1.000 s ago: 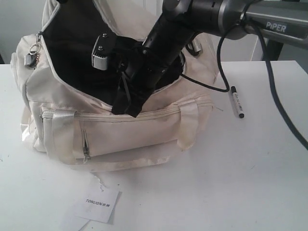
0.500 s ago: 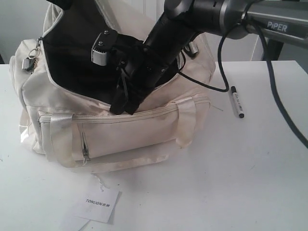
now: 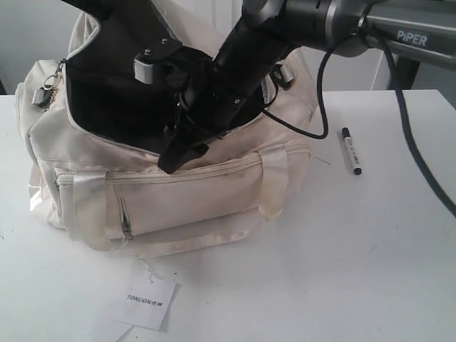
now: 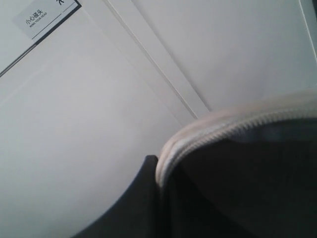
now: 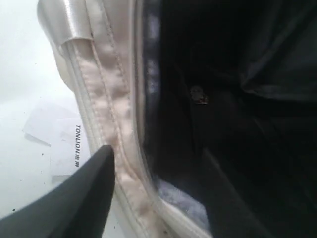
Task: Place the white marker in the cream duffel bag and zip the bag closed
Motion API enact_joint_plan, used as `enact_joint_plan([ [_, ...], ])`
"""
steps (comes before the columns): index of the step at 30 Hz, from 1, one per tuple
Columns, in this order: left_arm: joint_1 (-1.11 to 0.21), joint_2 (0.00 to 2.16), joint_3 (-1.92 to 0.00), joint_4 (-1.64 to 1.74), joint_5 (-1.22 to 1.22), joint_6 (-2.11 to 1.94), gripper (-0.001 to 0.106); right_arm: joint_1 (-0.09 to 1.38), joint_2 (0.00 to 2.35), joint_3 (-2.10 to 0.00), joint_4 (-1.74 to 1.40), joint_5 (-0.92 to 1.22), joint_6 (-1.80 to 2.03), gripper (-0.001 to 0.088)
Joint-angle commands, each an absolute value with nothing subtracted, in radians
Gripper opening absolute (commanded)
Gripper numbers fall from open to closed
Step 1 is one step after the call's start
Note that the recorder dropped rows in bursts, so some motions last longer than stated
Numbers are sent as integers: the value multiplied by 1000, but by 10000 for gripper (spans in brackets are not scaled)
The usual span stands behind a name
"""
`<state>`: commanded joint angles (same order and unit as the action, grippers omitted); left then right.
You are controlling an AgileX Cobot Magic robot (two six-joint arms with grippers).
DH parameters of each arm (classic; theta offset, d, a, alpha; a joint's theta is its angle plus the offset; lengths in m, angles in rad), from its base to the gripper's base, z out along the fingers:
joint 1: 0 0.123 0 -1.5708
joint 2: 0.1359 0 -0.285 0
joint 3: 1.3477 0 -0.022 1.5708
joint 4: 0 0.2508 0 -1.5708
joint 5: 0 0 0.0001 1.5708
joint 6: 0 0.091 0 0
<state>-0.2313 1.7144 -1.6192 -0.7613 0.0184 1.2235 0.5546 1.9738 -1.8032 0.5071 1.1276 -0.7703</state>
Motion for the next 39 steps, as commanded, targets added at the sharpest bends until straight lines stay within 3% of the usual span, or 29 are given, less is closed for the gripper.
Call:
enact_joint_plan([
  [7,-231,1714,-1619,-761,17,1206,0,499,1870,-1803,492,1147,-716,506],
  [12,-231,1714,-1619,-761,13,1206,60,376,1829,-1803,486,1164,-615,502],
  [14,-231,1714,-1619,-761,13,1206,65,323,1817,-1803,475,1164,-599,462],
  [16,-231,1714,-1619,-761,13,1208,64,264,1801,-1803,448,1155,-594,386],
  [22,-231,1714,-1619,-761,13,1208,64,139,1797,-1803,435,1116,-579,0],
  [30,-231,1714,-1619,-761,13,1208,64,62,1797,-1803,333,1005,-290,0],
  [39,-231,1714,-1619,-761,13,1208,64,59,1807,-1803,178,1068,-205,17],
])
